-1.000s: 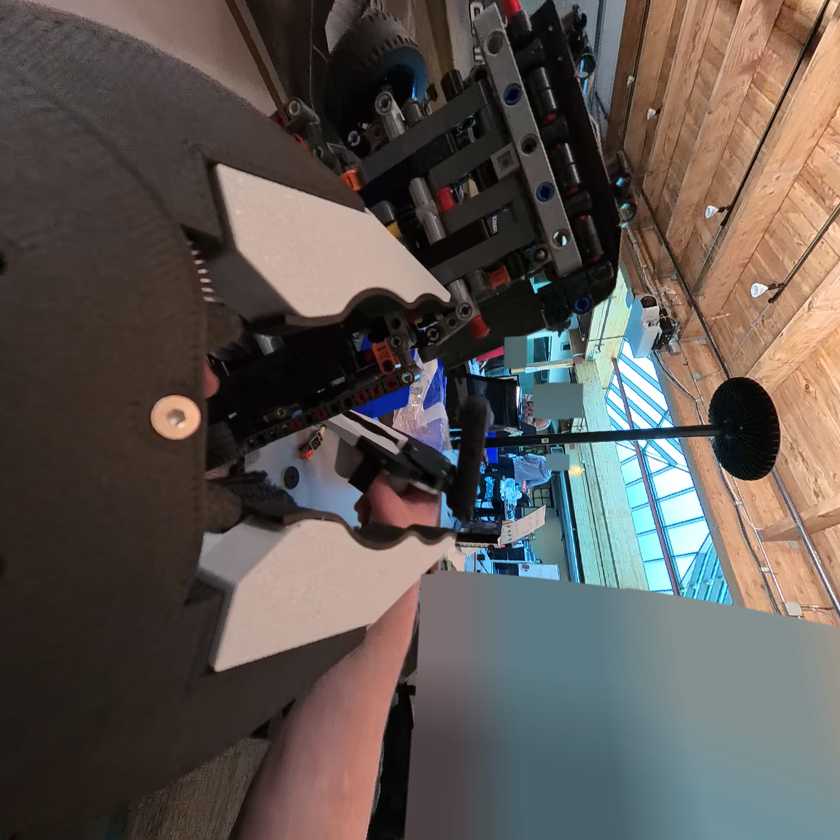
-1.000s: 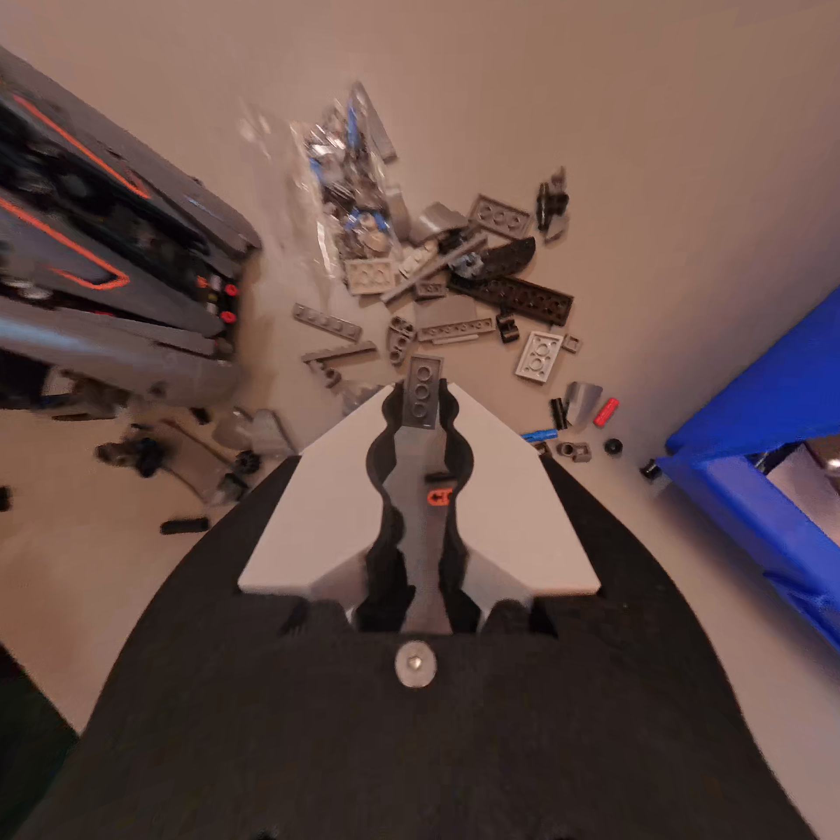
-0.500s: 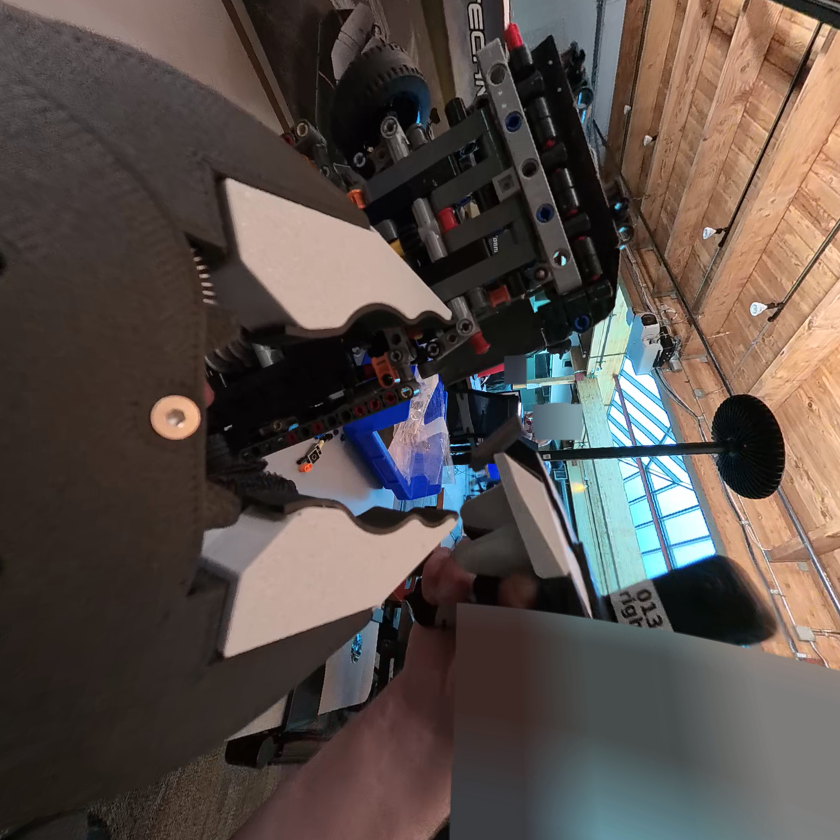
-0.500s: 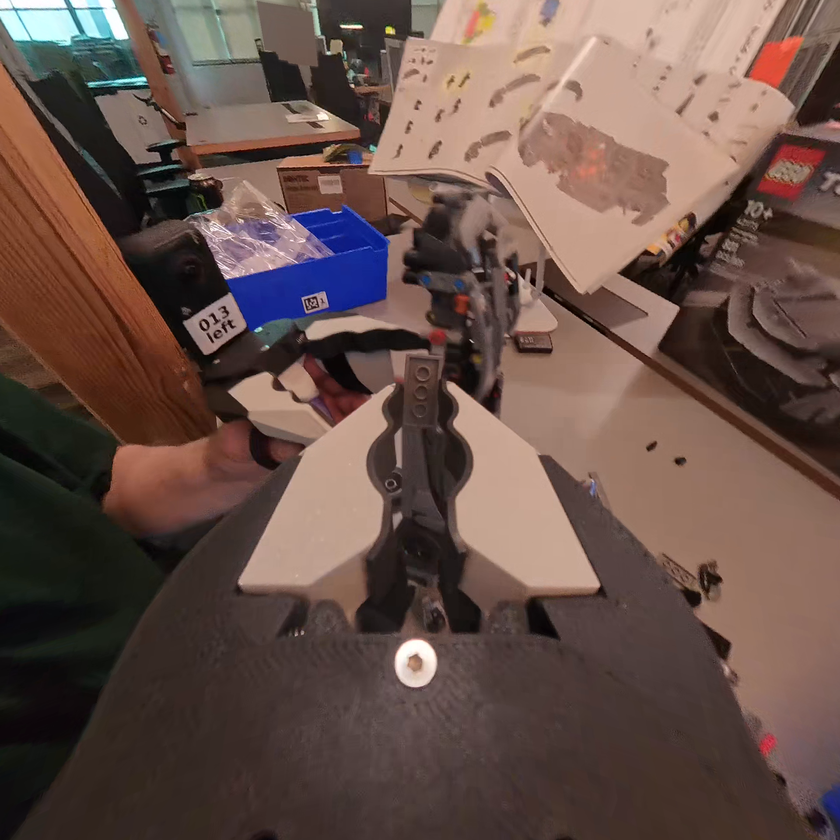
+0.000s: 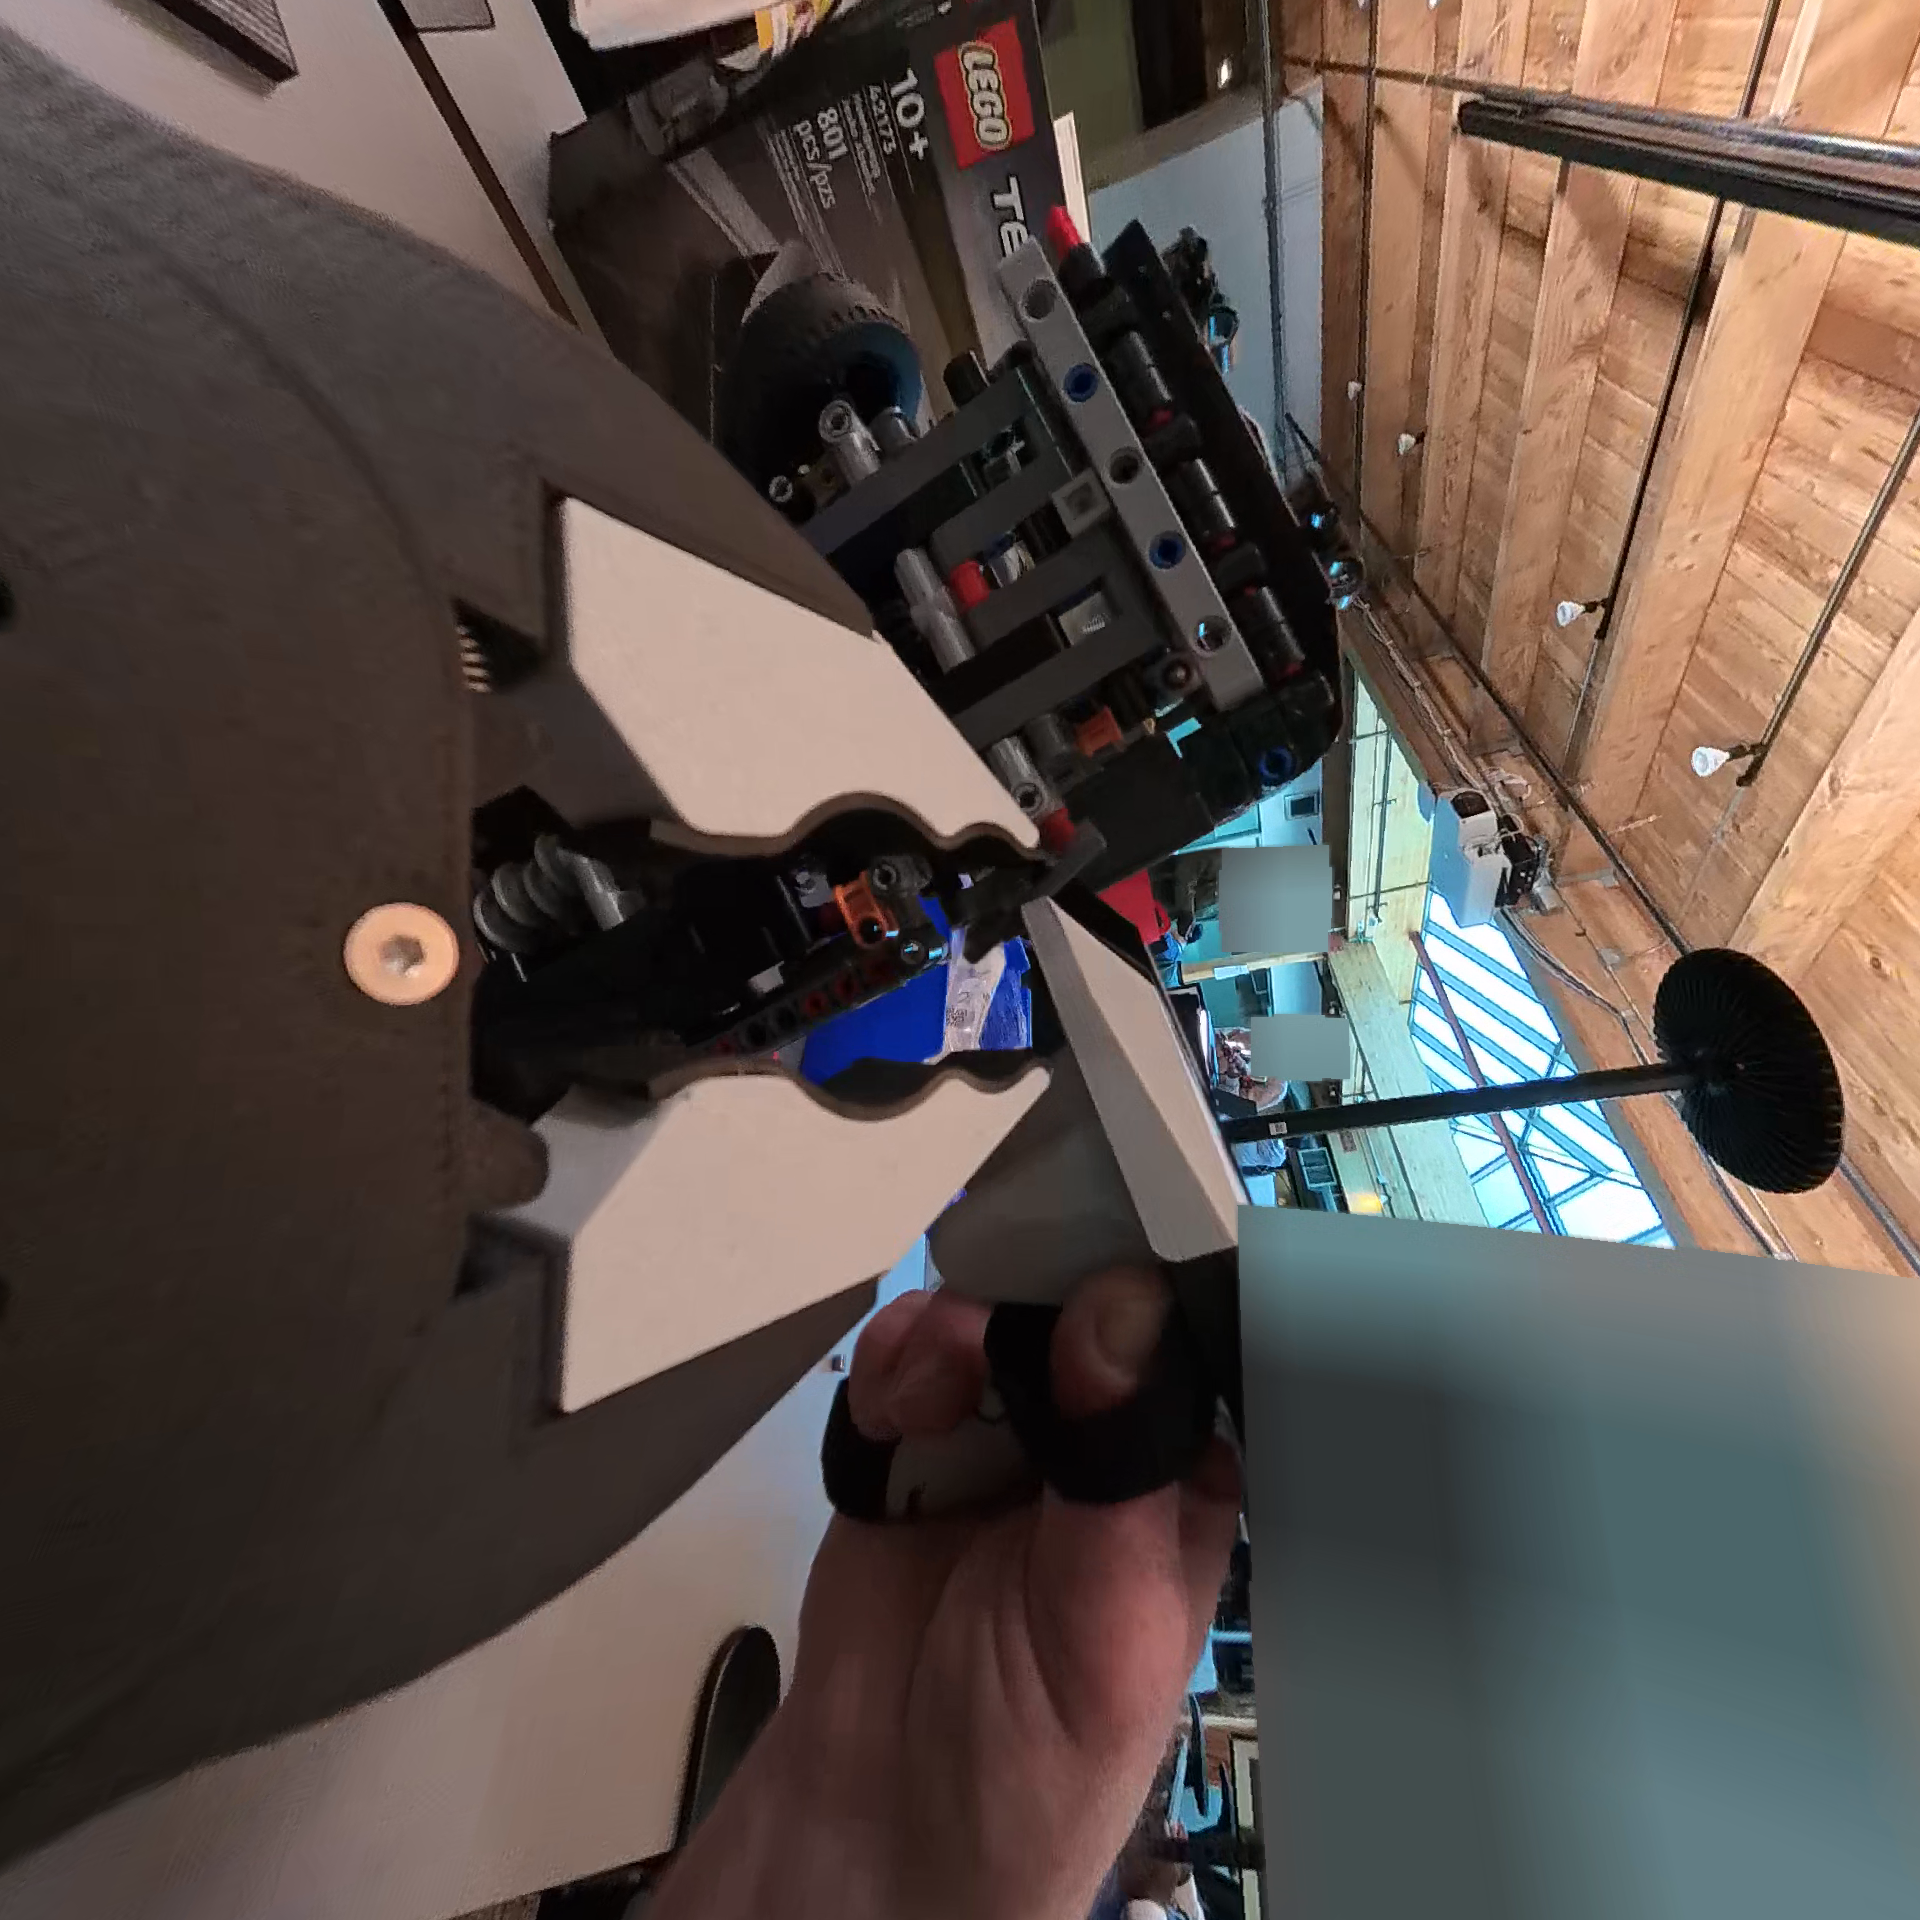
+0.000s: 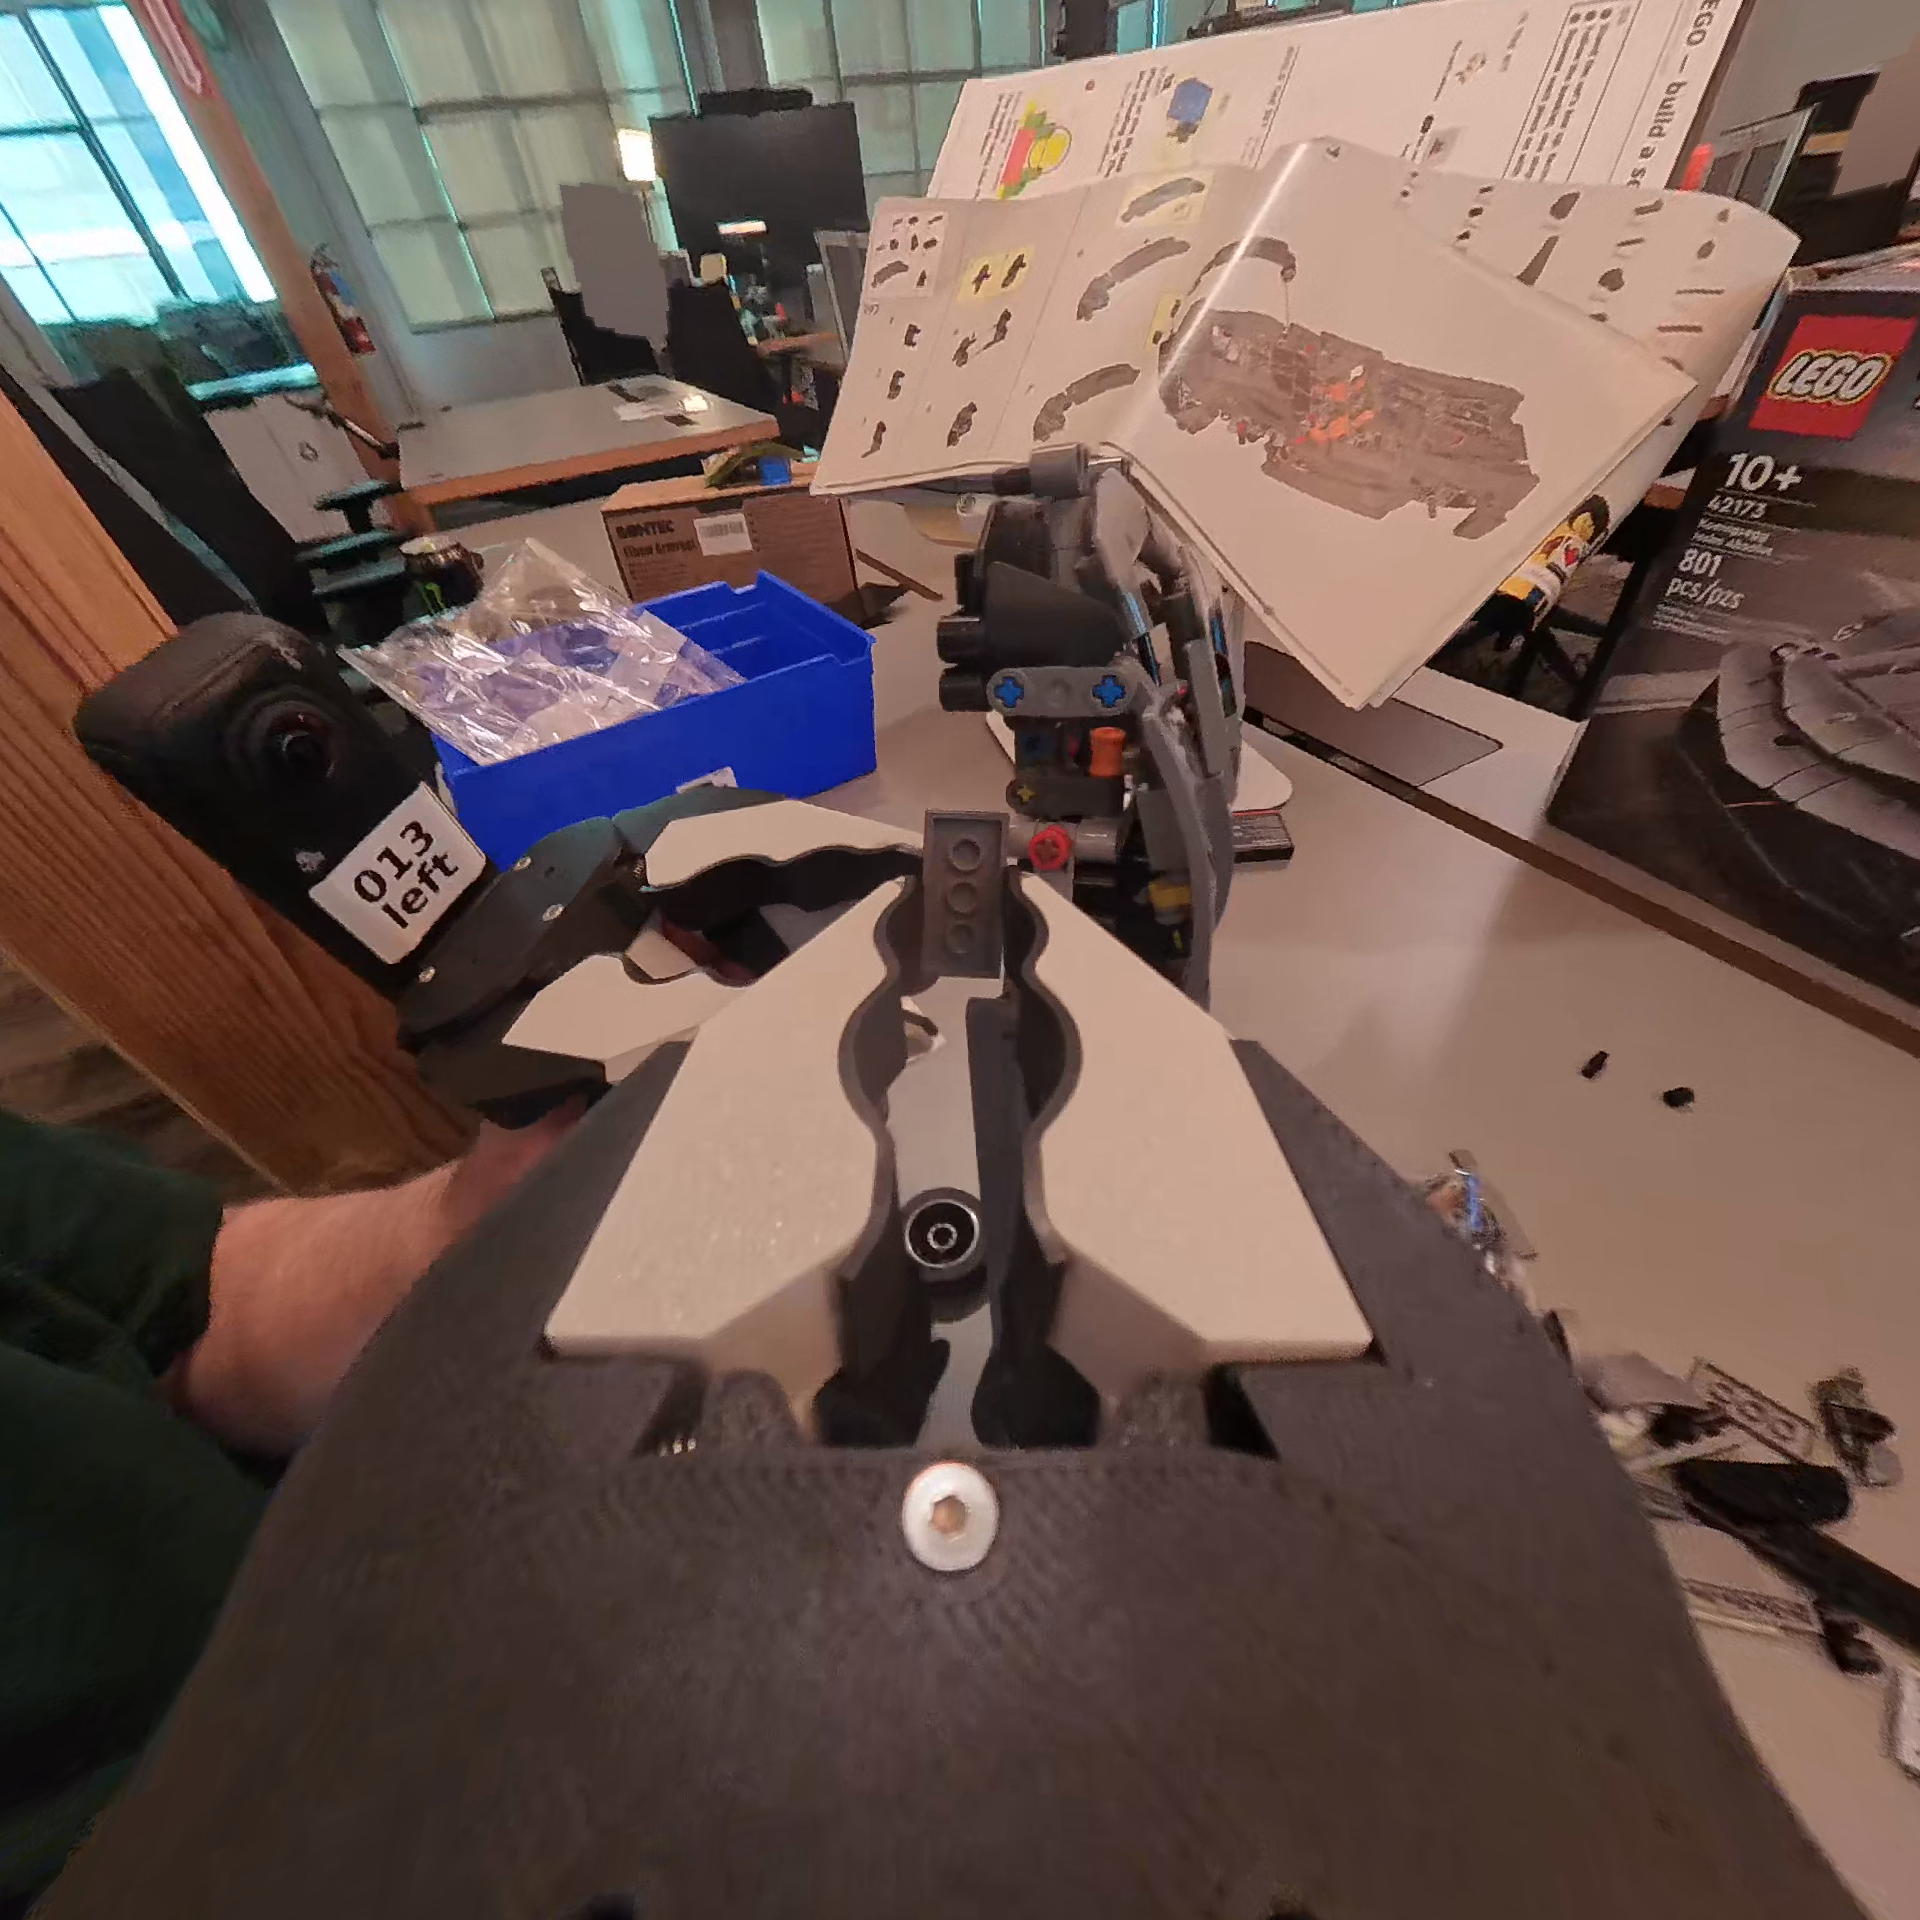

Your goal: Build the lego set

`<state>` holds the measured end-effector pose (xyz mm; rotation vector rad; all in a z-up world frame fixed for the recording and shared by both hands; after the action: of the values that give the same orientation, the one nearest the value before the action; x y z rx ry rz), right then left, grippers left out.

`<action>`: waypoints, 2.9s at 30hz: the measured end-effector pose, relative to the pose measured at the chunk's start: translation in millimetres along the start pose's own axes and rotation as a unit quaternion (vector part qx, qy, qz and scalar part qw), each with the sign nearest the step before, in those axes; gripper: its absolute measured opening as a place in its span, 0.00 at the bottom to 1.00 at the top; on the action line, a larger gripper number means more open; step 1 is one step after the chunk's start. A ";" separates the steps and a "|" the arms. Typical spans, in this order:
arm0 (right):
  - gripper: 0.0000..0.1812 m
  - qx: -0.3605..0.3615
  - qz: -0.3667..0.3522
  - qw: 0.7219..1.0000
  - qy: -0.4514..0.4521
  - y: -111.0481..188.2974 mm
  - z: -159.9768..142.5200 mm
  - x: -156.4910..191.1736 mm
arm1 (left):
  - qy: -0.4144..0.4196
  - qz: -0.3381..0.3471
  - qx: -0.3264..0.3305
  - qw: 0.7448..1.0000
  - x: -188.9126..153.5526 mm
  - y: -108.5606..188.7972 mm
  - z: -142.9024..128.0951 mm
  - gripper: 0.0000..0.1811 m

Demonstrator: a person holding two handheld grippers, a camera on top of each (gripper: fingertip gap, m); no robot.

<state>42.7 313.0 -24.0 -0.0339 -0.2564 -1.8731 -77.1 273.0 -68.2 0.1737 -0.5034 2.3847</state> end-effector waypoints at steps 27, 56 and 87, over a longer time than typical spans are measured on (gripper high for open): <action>0.12 0.077 -0.020 0.995 0.064 -2.3 18.1 -13.6 | -0.107 -0.027 0.080 0.991 9.7 -16.0 -2.2 0.00; 0.02 0.060 -0.014 0.997 0.054 3.4 21.9 -29.7 | 0.035 0.046 0.121 0.991 28.5 -8.7 -4.8 0.00; 0.12 0.031 -0.062 0.975 0.212 29.3 10.2 -5.0 | 0.267 -0.143 0.178 0.936 46.5 -25.5 -5.2 0.01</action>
<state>70.9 311.2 -10.1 0.4297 -0.0221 -1.9429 -95.6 320.6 -53.2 -0.2287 0.2009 2.0935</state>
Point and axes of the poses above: each gripper's, where its closed fingertips meet, y back along the fingers, z out of its top, x = y × z across the jaws, the point moved 9 cm from there along y, back along the fingers, and after that the axes turned 4 degrees about -y, right-handed, at the moved point
